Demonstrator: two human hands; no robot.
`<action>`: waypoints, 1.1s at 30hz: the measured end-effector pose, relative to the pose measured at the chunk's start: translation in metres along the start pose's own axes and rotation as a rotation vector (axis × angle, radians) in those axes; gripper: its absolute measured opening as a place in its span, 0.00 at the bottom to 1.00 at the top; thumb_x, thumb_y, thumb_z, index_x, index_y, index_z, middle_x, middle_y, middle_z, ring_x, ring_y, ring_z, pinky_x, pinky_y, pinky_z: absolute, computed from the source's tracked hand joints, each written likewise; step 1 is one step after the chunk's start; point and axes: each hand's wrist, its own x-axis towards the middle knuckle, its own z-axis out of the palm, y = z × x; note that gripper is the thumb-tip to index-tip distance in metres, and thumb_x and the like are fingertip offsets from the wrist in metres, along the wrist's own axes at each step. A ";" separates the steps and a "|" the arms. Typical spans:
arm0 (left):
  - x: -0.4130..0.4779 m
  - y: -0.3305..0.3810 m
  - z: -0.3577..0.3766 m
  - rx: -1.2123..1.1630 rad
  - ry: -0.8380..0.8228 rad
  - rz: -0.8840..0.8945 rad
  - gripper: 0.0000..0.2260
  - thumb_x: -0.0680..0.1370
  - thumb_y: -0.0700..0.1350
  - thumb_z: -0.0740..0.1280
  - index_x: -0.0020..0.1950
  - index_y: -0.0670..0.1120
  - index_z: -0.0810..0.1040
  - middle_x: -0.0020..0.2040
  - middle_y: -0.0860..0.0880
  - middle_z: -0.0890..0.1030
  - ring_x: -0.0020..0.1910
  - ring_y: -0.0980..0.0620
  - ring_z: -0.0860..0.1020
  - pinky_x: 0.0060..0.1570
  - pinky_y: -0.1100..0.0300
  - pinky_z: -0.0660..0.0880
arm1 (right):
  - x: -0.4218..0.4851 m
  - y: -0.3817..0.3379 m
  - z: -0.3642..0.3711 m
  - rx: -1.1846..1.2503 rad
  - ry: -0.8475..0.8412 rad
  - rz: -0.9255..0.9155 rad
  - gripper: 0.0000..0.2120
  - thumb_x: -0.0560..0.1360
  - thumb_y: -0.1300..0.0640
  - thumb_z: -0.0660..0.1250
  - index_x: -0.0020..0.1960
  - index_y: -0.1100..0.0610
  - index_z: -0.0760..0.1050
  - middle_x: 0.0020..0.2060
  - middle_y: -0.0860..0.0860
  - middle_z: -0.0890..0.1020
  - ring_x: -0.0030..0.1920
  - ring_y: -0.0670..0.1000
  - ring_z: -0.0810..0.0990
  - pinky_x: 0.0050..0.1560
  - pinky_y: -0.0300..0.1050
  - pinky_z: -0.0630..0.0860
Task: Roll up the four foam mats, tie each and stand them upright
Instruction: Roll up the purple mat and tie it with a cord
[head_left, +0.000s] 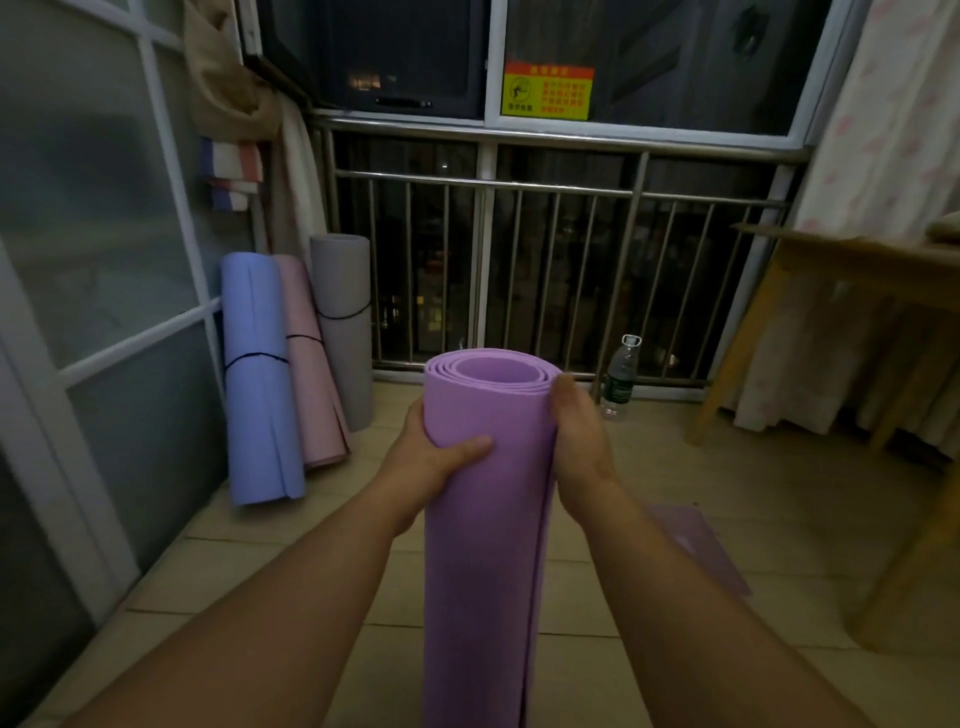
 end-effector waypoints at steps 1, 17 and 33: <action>0.000 -0.002 -0.004 -0.035 0.023 -0.005 0.46 0.54 0.59 0.79 0.70 0.57 0.66 0.63 0.53 0.77 0.59 0.52 0.77 0.56 0.51 0.78 | -0.004 0.007 0.004 -0.018 -0.050 -0.033 0.38 0.64 0.26 0.68 0.67 0.46 0.72 0.60 0.47 0.80 0.60 0.50 0.79 0.61 0.60 0.77; 0.005 0.018 -0.055 -0.325 0.334 -0.281 0.29 0.77 0.71 0.49 0.56 0.54 0.79 0.51 0.49 0.83 0.52 0.46 0.80 0.56 0.45 0.76 | -0.001 0.005 0.059 -0.422 -0.146 -0.188 0.51 0.60 0.42 0.81 0.76 0.43 0.58 0.65 0.47 0.74 0.60 0.53 0.75 0.58 0.54 0.77; 0.007 -0.076 -0.155 0.001 0.469 -0.476 0.06 0.76 0.44 0.66 0.46 0.45 0.81 0.46 0.43 0.81 0.40 0.47 0.75 0.43 0.54 0.73 | -0.029 0.075 0.145 -0.909 -0.455 -0.172 0.50 0.62 0.39 0.78 0.75 0.40 0.54 0.58 0.50 0.79 0.55 0.56 0.79 0.51 0.50 0.76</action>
